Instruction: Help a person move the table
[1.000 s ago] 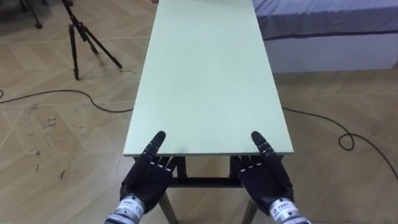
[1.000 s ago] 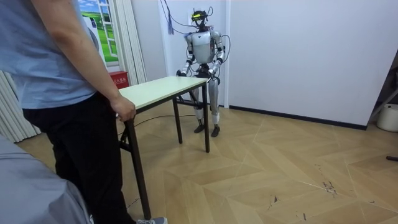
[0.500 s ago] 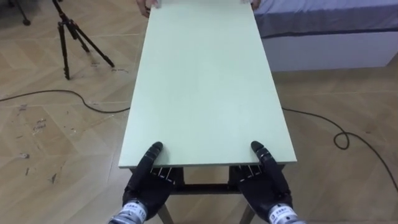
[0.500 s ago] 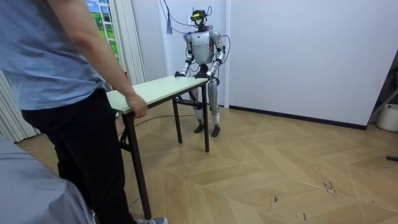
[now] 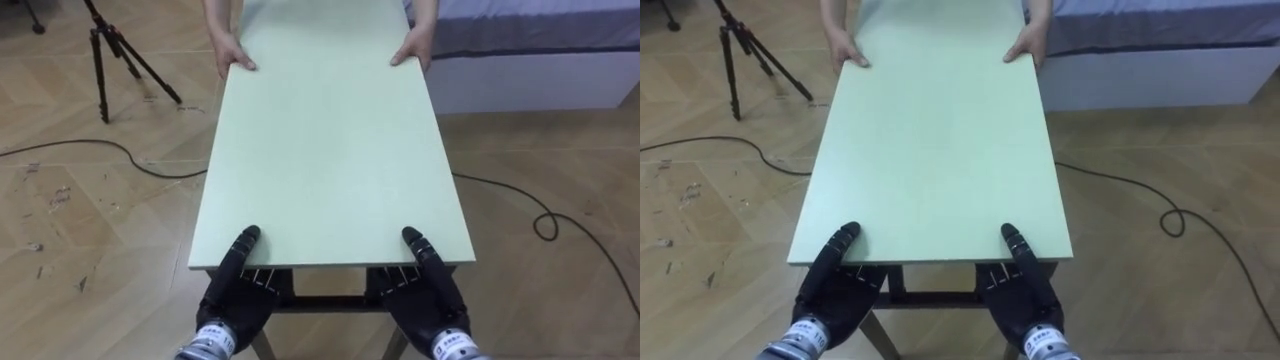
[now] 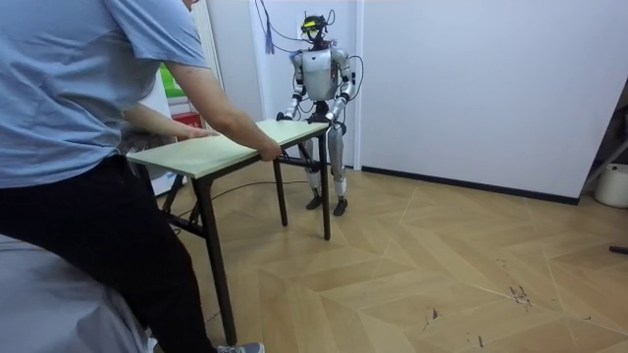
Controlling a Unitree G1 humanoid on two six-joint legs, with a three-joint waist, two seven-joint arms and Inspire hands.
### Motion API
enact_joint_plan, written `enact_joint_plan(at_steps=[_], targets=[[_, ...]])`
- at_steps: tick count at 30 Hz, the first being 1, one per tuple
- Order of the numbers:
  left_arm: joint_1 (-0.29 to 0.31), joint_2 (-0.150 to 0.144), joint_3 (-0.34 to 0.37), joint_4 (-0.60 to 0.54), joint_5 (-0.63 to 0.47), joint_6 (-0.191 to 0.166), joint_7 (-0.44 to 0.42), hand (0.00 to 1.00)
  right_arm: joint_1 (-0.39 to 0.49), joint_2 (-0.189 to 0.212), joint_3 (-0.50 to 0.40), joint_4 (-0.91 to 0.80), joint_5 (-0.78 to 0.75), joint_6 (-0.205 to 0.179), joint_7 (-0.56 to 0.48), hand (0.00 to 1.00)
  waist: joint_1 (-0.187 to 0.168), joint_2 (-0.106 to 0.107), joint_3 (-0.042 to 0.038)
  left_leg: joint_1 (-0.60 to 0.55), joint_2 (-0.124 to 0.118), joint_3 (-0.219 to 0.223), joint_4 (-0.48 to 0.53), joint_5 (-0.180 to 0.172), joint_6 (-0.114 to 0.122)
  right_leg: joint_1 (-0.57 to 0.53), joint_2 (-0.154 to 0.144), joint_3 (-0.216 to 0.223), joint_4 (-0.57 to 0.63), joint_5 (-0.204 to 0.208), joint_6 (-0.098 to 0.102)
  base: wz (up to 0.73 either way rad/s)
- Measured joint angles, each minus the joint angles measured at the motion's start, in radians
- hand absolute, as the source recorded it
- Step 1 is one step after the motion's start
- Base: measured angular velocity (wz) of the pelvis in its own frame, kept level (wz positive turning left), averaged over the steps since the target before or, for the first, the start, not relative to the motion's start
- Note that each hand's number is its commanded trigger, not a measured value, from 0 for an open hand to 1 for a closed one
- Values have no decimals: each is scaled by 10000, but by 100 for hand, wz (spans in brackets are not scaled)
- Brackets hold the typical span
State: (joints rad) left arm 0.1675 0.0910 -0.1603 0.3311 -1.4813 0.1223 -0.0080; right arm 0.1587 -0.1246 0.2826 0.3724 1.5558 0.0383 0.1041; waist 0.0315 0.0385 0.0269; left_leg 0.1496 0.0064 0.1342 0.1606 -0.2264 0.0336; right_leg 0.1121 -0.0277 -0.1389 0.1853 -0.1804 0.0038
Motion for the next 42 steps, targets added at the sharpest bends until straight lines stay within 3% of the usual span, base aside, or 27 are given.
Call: enact_joint_plan(at_steps=[5, 12, 17, 20, 27, 36, 42], targets=[[1, -37, 26, -61, 377, -75, -448, 100, 0, 30, -169, -50, -285, -66, 405, 100, 6, -89, -56, -35, 0, 67, 11, 0, 0, -17, 3, -3, 1, 0, 0, 0], [37, -40, 156, -447, 742, -136, -456, 100, 53, 33, -121, -396, -286, -78, 410, 100, 121, -94, -64, -228, 30, 213, 63, 0, 0, -224, 21, -31, 30, 2, 2, -6], [63, -78, 189, -498, 1106, -454, -460, 100, 72, 12, -43, -506, -293, -59, 430, 100, 106, -79, -75, -366, 33, 208, 126, 1, -5, -360, 42, -72, 168, 51, -38, 0], [338, -80, 170, -803, 1224, -599, -461, 100, 116, 0, 46, -536, -292, -67, 516, 100, 24, -57, -140, -508, 22, 208, 196, 1, -4, -475, 21, -82, 188, 53, -37, 0], [608, -110, 62, -982, 1236, -645, -485, 100, 386, -146, 110, -848, -326, -153, 613, 100, 44, -46, -147, -505, 6, 202, 235, 3, -4, -483, 5, -126, 175, 53, -37, 0], [792, -385, -1, -1166, 1437, -649, -555, 100, 670, -410, 90, -1234, -274, -286, 715, 100, 258, -55, -149, -500, 46, 222, 239, 4, -6, -503, 24, -106, 170, 53, -38, 0], [1378, -381, -72, -1817, 1667, -668, -589, 100, 1266, -367, 96, -1586, -337, -386, 1139, 100, 286, -150, -151, -884, 104, 54, 598, -18, -38, -639, 24, -297, 189, 51, -41, 10]])
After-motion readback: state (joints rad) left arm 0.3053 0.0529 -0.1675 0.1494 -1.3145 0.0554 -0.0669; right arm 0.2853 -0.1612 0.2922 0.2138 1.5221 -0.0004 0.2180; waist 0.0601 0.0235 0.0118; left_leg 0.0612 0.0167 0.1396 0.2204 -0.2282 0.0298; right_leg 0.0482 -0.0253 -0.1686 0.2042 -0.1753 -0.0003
